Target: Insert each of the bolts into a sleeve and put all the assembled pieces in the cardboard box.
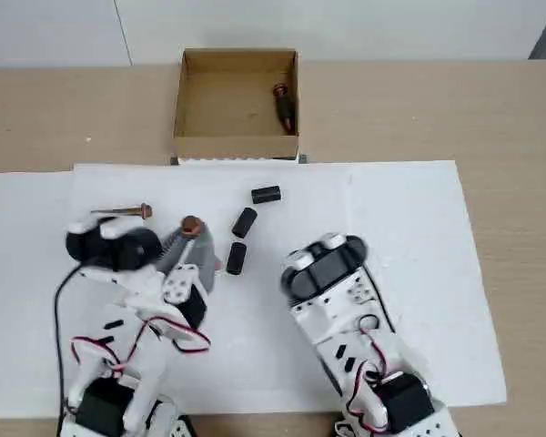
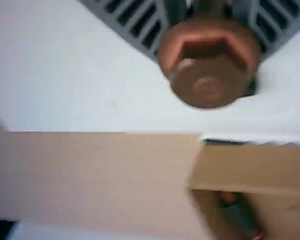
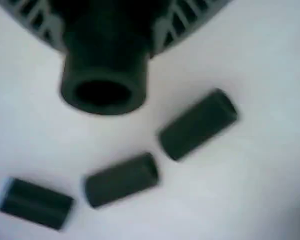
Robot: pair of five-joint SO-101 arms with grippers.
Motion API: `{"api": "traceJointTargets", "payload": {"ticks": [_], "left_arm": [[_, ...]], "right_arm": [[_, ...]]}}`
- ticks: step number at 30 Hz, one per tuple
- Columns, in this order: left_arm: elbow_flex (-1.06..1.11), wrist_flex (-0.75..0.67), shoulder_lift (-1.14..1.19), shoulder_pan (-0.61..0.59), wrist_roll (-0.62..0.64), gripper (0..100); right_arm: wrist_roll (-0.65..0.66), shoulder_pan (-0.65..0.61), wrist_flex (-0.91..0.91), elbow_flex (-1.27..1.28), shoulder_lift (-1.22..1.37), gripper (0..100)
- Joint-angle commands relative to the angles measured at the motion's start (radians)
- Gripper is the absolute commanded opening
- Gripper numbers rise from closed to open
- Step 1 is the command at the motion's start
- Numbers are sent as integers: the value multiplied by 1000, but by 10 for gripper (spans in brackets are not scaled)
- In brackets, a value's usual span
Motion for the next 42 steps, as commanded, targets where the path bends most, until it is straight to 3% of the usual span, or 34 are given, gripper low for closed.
{"api": "traceJointTargets", "payload": {"ticks": [1, 13, 23, 34, 42], "left_arm": [[1, -80, -28, 38, 35, 5], [1, -146, -29, 43, 138, 5], [-15, -141, -28, 141, 166, 5], [-15, -140, -26, 138, 164, 5], [-8, -140, -26, 144, 164, 5]], "right_arm": [[6, -67, -50, -5, -10, 3], [9, -194, -53, -11, -10, 3], [132, -189, -153, 8, -10, 3], [133, -107, -159, 6, -10, 3], [133, -142, -159, 0, -10, 3]]}}
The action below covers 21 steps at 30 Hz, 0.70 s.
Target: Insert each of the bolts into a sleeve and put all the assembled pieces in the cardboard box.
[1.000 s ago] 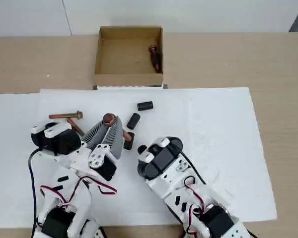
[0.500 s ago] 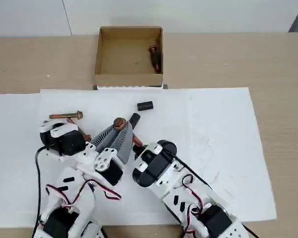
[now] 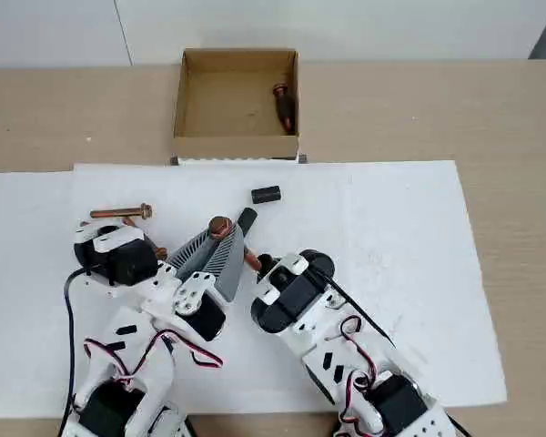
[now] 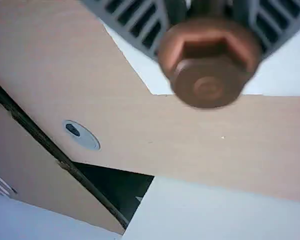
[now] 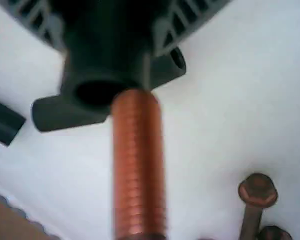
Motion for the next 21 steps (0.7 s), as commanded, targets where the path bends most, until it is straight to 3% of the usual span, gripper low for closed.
{"api": "traceJointTargets", "payload": {"ticks": [1, 15, 21], "left_arm": [[-13, -29, -9, 6, 3, 5], [24, 38, -9, 8, 3, 5], [21, 132, -9, 123, 0, 5]], "right_arm": [[11, -38, -35, -28, -10, 3], [12, -47, -35, -48, -10, 3], [12, -47, -35, -49, -10, 3]]}}
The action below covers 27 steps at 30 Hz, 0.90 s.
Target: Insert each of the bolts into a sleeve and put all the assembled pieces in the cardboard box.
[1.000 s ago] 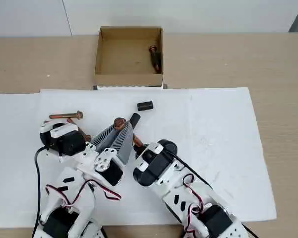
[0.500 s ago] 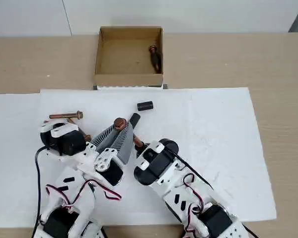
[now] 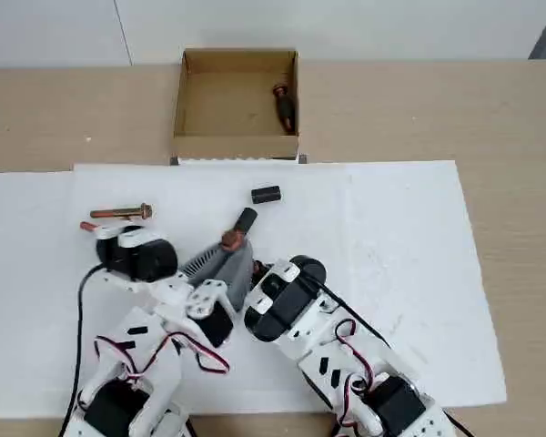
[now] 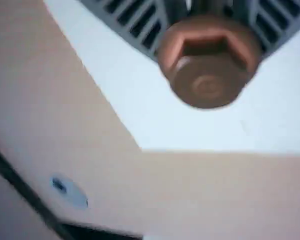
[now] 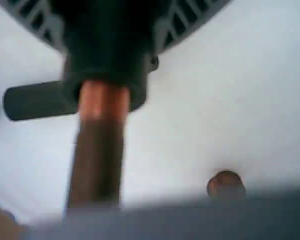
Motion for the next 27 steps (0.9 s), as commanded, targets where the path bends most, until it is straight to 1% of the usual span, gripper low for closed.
{"api": "traceJointTargets", "payload": {"ticks": [1, 3, 5, 12, 14, 17, 19, 27], "left_arm": [[-10, 52, -9, 81, -14, 5], [-7, 78, -9, 104, -66, 5], [-7, 94, -9, 110, -92, 5], [-7, 101, -8, 107, -103, 9], [-5, 101, -8, 107, -141, 50], [-5, 101, -8, 106, -176, 145], [-5, 106, -8, 83, -190, 169], [-12, 140, -8, -11, -258, 173]], "right_arm": [[11, -2, -35, -49, -10, 3], [11, -2, -35, -49, -10, 3], [11, -2, -35, -49, -10, 3], [11, -2, -35, -49, -10, 3], [11, -2, -35, -49, -10, 3], [11, -2, -35, -49, -10, 3], [11, -2, -35, -49, -10, 3], [11, -2, -35, -44, -10, 3]]}}
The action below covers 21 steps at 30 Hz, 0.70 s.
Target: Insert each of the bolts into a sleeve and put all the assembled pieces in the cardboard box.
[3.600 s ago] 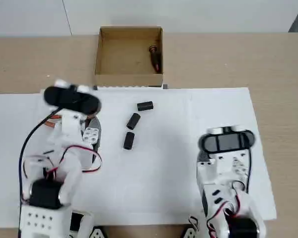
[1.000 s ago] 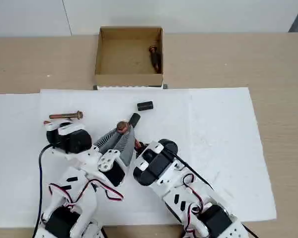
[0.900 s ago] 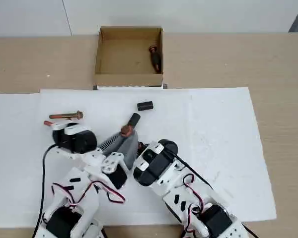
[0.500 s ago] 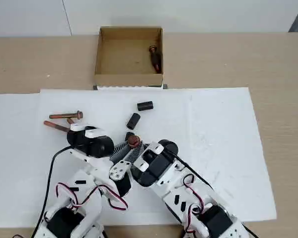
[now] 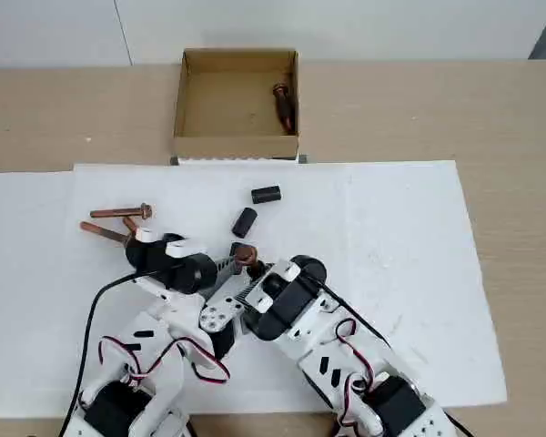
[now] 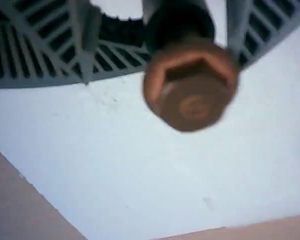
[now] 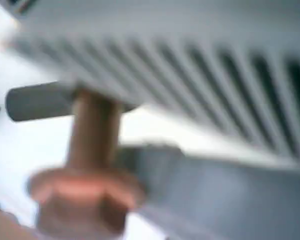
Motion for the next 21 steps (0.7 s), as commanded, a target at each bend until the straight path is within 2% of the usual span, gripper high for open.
{"api": "traceJointTargets", "payload": {"ticks": [1, 12, 14, 17, 21], "left_arm": [[-13, 3, -8, -25, -32, 173], [-157, 29, -8, -35, -37, 168], [-194, 49, -8, -41, -57, 130], [-214, 51, -8, -115, -133, 4], [-206, 55, -8, -233, -207, 4]], "right_arm": [[9, -7, -35, -41, -10, 3], [9, -4, -35, -40, -10, 3], [9, 24, -35, -40, -10, 3], [9, 82, -30, -40, -10, 3], [5, 133, -27, -40, -10, 3]]}}
